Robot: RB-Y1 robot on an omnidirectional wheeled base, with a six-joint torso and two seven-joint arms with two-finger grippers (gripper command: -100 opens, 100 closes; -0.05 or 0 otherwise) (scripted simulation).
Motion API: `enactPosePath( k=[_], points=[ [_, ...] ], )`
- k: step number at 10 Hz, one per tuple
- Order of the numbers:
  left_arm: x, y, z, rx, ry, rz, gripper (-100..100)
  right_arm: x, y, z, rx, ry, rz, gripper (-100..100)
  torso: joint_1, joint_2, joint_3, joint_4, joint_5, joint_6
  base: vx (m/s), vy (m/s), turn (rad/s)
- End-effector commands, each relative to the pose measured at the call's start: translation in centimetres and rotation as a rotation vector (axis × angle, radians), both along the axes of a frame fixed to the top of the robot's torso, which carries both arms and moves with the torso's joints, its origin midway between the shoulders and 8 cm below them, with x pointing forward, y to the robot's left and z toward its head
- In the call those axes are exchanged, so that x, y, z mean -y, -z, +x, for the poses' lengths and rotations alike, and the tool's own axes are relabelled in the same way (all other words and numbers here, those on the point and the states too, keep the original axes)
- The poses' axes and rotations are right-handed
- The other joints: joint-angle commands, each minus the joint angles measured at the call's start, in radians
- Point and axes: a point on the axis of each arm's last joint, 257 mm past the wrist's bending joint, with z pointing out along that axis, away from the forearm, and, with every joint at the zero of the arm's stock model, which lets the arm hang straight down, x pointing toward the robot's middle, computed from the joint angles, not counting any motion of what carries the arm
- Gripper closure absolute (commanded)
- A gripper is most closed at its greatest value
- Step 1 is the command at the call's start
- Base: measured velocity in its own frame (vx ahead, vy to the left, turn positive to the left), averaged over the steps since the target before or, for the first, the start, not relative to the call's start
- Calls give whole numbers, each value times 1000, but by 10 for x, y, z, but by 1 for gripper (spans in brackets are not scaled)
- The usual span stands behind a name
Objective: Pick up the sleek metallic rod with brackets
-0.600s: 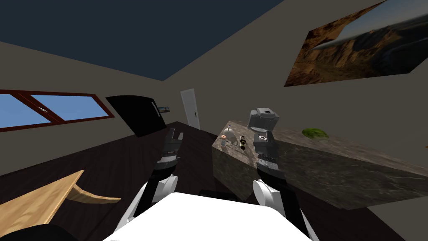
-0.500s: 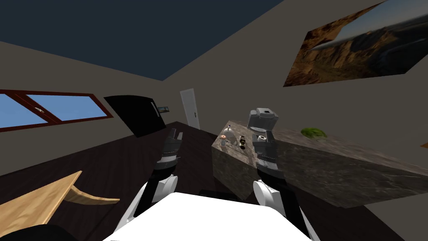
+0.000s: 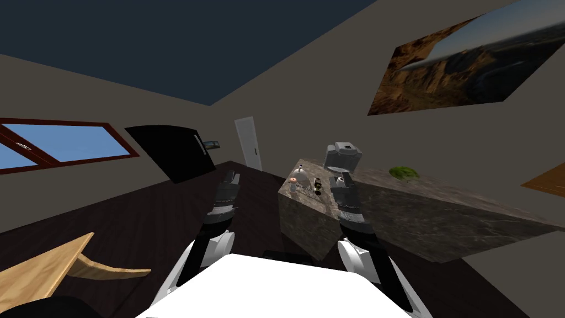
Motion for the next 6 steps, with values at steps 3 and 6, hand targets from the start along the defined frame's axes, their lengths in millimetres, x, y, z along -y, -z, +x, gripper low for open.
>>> enactPosePath(
  k=[3, 6],
  points=[
    [0, 0, 0, 0, 0, 0, 0, -23, 10, 7, -11, -33, -166, -100, 0, 0, 0, 0, 0, 0, -23, 6, -106],
    [0, 0, 0, 0, 0, 0, 0, -41, 22, 13, -13, -55, -314, -100, 1, 0, 0, 0, 0, 0, -23, 13, -116]
  ],
)
